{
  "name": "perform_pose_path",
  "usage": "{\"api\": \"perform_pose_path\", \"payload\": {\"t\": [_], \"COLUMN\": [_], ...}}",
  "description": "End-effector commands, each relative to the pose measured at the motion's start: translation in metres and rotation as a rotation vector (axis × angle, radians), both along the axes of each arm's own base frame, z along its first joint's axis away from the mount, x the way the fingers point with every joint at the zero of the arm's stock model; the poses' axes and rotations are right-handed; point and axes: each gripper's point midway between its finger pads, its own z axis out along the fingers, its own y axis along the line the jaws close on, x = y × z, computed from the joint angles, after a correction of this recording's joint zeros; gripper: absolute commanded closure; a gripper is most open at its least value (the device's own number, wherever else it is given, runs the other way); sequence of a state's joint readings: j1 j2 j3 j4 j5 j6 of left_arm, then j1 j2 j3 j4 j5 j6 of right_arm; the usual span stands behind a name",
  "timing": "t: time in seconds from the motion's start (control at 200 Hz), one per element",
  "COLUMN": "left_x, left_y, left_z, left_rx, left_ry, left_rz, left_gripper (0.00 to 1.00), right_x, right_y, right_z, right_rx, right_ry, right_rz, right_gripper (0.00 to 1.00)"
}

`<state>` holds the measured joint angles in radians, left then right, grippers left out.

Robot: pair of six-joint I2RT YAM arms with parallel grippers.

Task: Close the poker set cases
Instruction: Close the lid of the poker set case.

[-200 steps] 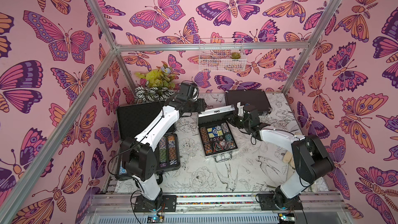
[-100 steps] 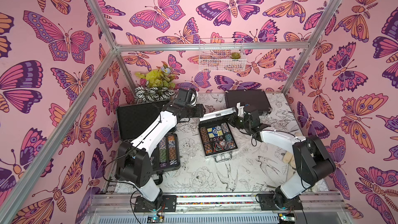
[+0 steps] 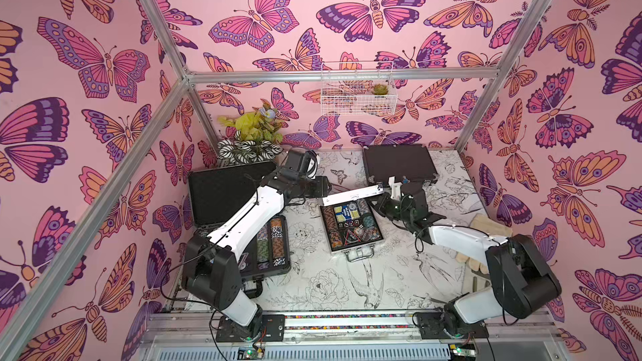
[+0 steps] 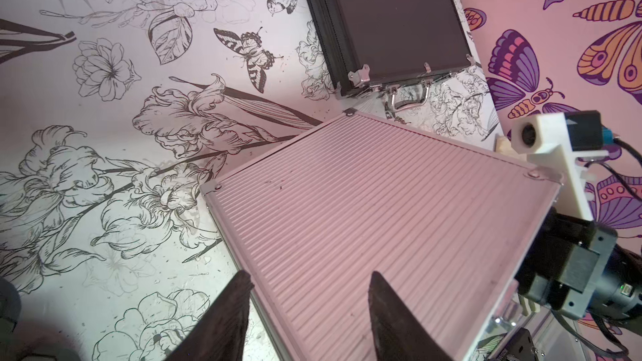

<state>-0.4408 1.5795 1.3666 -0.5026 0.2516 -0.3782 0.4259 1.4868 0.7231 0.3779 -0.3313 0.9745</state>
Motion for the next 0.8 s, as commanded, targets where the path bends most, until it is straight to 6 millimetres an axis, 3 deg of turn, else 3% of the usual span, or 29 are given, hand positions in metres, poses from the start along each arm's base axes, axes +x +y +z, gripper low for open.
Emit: {"api": "perform_pose_path", "payload": {"t": [0.0, 0.416, 0.797], "left_x": [-0.006, -0.007, -0.011], "left_y": [0.01, 0.013, 0.01], "left_z": [0.008, 0.012, 0.009], "left_rx": [0.014, 0.011, -0.005], "left_ry": [-0.023, -0.03, -0.012], "left_rz": [0.03, 0.046, 0.037], "left_gripper": [0.43, 0.43, 0.43], "right_x": [-0.006, -0.046, -0.063], "right_y": [-0.002, -0.028, -0.057], "right_z": [0.004, -0.046, -0.063], "right_rx": [0.025, -0.148, -0.338], "right_ry": [-0.01, 0.088, 0.125], "right_rz": [-0.002, 0.032, 0.069], "right_gripper": [0.84, 0.84, 0.81]}}
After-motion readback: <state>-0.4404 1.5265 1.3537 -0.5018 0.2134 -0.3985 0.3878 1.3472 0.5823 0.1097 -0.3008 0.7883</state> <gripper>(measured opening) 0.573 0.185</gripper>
